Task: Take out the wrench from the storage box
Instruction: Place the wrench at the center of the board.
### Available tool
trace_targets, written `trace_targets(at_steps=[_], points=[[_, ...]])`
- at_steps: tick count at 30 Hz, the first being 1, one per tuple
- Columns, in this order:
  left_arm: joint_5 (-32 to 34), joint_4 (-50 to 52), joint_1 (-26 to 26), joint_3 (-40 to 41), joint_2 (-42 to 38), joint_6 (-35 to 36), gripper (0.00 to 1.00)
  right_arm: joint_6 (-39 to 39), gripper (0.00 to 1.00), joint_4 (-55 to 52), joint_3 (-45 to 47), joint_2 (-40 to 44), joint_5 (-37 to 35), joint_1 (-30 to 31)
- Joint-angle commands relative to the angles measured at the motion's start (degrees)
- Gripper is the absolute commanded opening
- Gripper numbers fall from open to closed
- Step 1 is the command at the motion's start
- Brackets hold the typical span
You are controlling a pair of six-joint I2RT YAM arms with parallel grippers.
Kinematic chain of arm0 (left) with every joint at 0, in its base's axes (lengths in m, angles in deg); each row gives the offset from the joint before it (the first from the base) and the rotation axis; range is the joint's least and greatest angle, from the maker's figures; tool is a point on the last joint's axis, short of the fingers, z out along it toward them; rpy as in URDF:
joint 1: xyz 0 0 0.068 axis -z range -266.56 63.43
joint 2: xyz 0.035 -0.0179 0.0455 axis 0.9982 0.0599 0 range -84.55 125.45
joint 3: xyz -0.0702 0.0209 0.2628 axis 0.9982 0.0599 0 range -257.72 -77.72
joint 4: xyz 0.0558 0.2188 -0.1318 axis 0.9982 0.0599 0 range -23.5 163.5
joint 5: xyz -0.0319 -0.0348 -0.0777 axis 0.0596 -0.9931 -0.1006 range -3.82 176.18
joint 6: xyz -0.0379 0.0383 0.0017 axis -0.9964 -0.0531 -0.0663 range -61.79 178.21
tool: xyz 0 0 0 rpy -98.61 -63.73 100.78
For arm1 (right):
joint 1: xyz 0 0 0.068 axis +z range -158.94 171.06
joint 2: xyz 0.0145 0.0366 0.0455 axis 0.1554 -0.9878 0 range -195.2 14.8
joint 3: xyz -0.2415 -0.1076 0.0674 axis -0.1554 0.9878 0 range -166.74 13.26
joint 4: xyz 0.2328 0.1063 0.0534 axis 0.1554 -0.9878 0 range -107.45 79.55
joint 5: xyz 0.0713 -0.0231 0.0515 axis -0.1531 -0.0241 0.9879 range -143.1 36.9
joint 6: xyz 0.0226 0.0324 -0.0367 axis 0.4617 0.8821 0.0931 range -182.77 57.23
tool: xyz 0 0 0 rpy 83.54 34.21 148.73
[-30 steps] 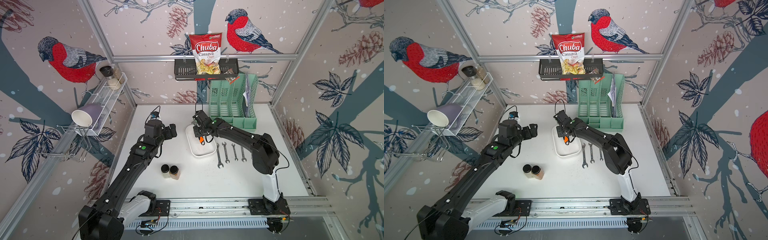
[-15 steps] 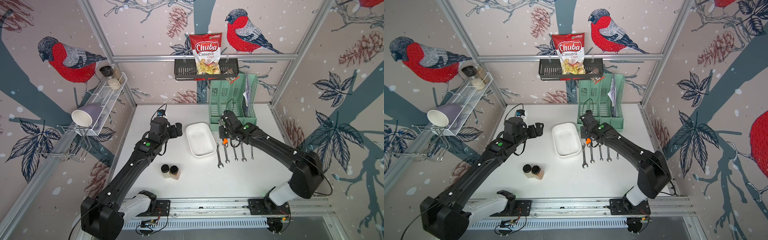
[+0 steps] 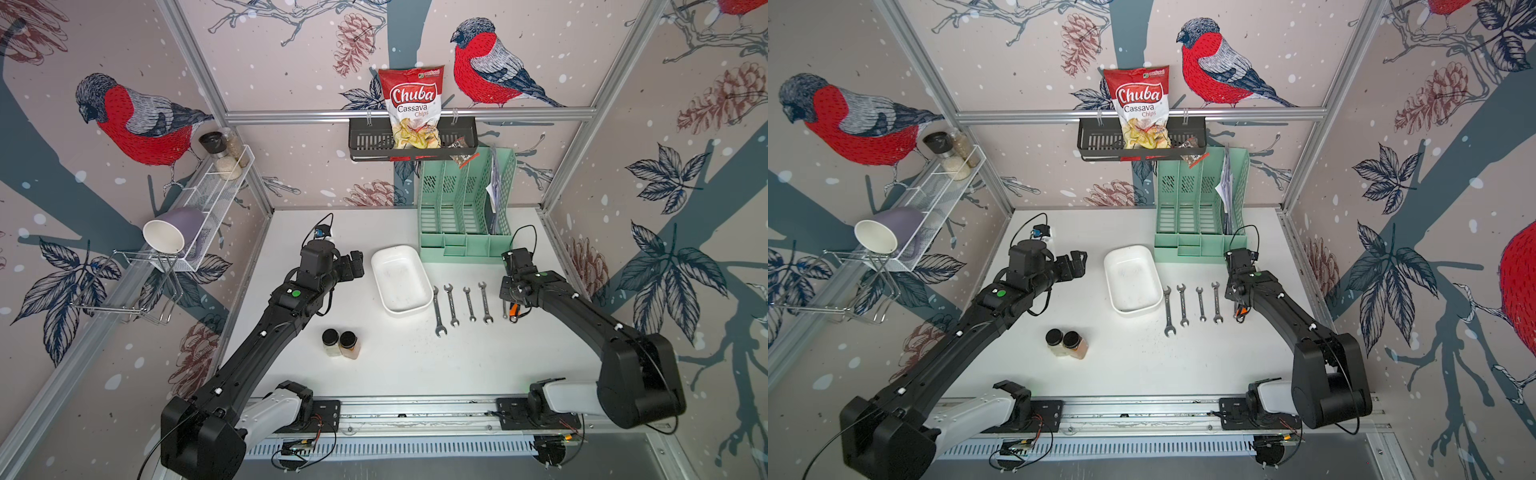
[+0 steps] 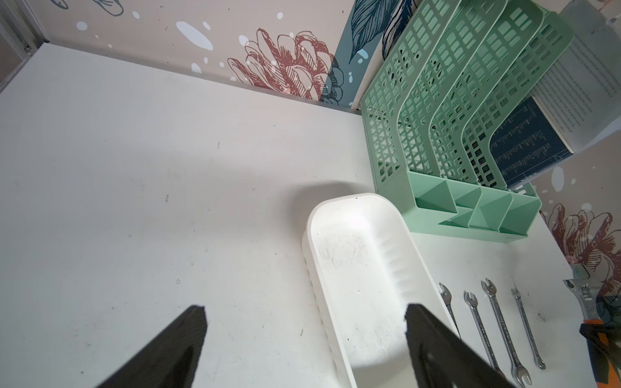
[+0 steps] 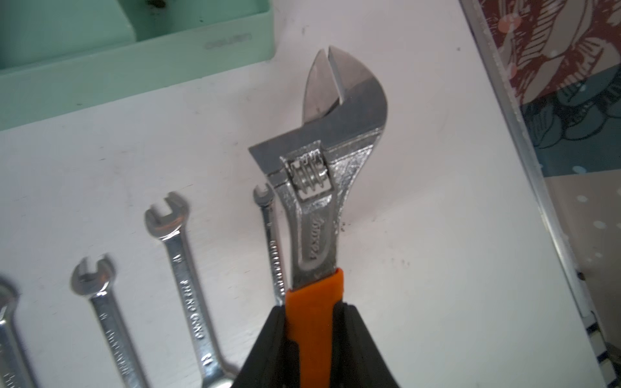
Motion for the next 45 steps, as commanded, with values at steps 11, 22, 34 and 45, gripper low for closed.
trace_targets(at_steps=[11,22,34,45], points=[[-1.8,-2.9,0.7,1.7,-3.4,-0.2,0.96,-9.9,0.08,7.7,-2.9,-13.6,-2.2,-6.3],[-1.2,-2.8,1.1,1.8,-4.2,-0.2,0.96,-13.5,0.1,10.9,-1.0,-16.1,-6.7,-4.0],[-0.7,-2.5,1.1,1.7,-4.5,-0.1,0.96,-13.7,0.23,10.3,-1.1,-17.5,-9.0,-3.1],[0.2,-2.3,1.1,1.7,-5.1,0.0,0.96,-13.9,0.42,10.2,-1.2,-15.1,-11.1,-1.9]])
